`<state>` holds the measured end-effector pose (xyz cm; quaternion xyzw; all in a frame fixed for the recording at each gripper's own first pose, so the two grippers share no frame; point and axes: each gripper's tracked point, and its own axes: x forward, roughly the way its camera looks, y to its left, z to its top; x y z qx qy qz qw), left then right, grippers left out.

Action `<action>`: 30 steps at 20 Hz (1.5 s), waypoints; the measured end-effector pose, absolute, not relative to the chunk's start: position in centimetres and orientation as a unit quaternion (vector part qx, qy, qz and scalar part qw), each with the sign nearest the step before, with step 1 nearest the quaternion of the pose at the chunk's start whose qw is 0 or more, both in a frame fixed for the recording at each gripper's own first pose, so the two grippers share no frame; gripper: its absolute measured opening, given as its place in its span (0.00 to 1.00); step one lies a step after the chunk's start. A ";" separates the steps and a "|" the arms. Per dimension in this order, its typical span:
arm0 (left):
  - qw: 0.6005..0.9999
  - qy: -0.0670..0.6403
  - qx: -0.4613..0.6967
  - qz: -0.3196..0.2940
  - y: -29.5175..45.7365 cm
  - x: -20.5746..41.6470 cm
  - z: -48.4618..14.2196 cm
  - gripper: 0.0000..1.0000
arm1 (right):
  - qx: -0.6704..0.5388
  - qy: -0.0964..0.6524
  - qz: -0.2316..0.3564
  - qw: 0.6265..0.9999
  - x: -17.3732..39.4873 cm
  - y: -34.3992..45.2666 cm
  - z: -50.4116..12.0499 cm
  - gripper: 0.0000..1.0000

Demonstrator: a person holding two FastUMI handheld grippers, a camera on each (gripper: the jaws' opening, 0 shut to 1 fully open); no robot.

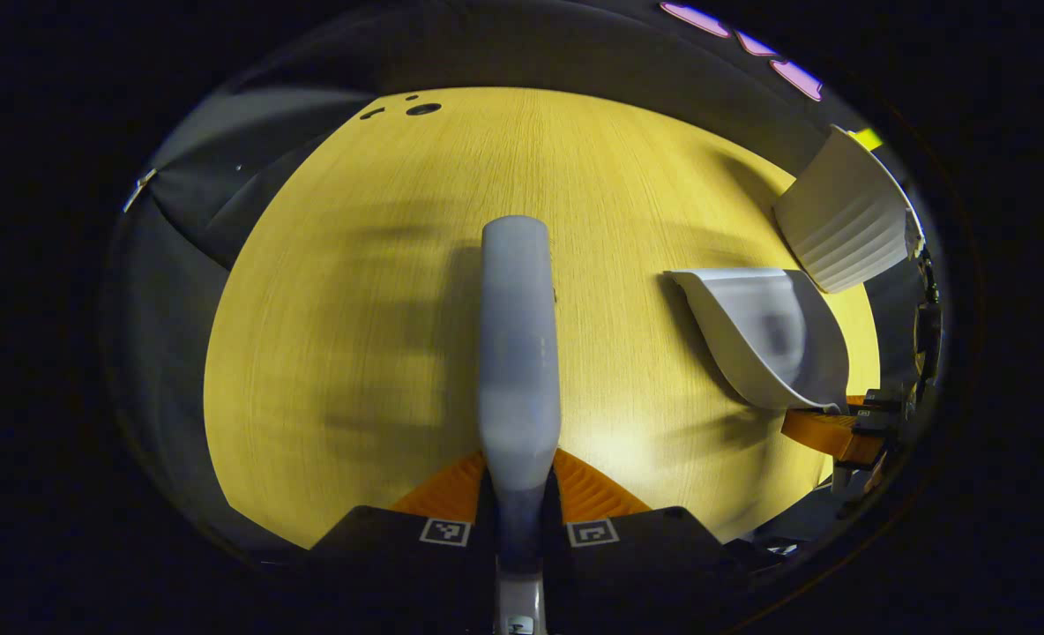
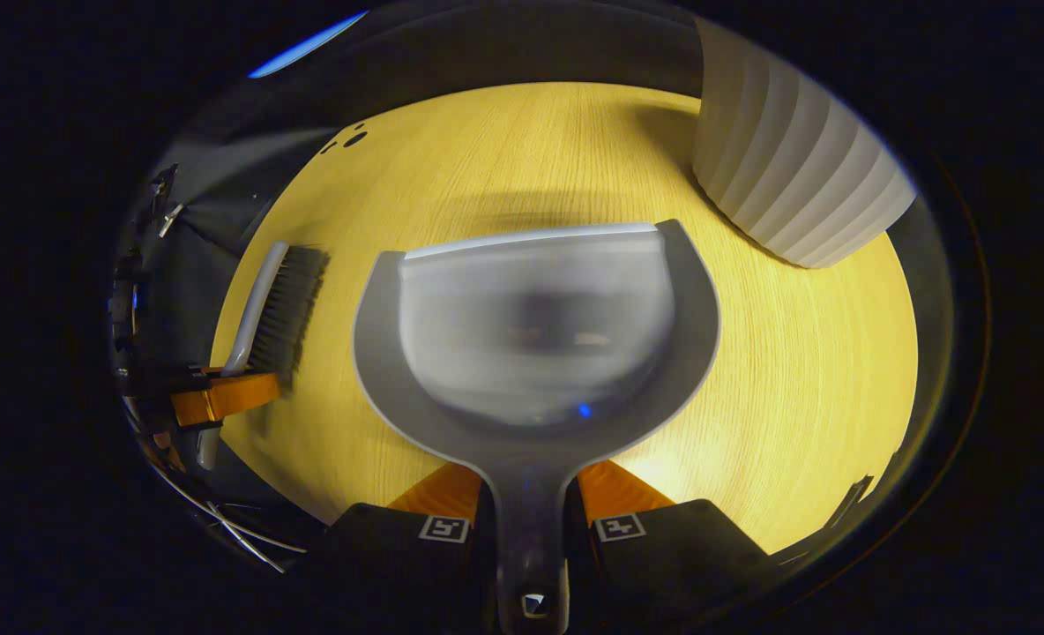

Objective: Pick up the small broom and dustpan from the desktop, sweep the trash into the dustpan with the broom, and then empty the trash into the garbage bin.

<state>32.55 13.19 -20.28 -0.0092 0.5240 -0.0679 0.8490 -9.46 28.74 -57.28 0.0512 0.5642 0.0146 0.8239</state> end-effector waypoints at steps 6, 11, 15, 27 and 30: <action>0.839 0.539 0.013 -0.071 13.8 32.2 -20.4 0.28 | 0.066 0.568 0.014 0.820 -9.0 29.9 -57.9 0.40; 0.840 0.534 0.030 -0.089 13.7 31.9 -19.9 0.40 | 0.089 0.563 0.022 0.821 -9.0 30.4 -57.0 0.58; 0.852 0.513 0.043 -0.097 13.2 30.8 -18.3 0.86 | 0.100 0.540 0.019 0.836 -8.8 29.9 -54.9 1.00; 0.945 0.306 0.018 -0.111 9.0 25.9 -3.5 0.96 | 0.037 0.330 0.000 0.943 -11.2 24.9 -39.4 0.99; 0.971 0.222 -0.025 -0.087 7.9 24.8 -1.1 0.96 | 0.022 0.251 -0.008 0.968 -12.0 23.9 -35.5 0.99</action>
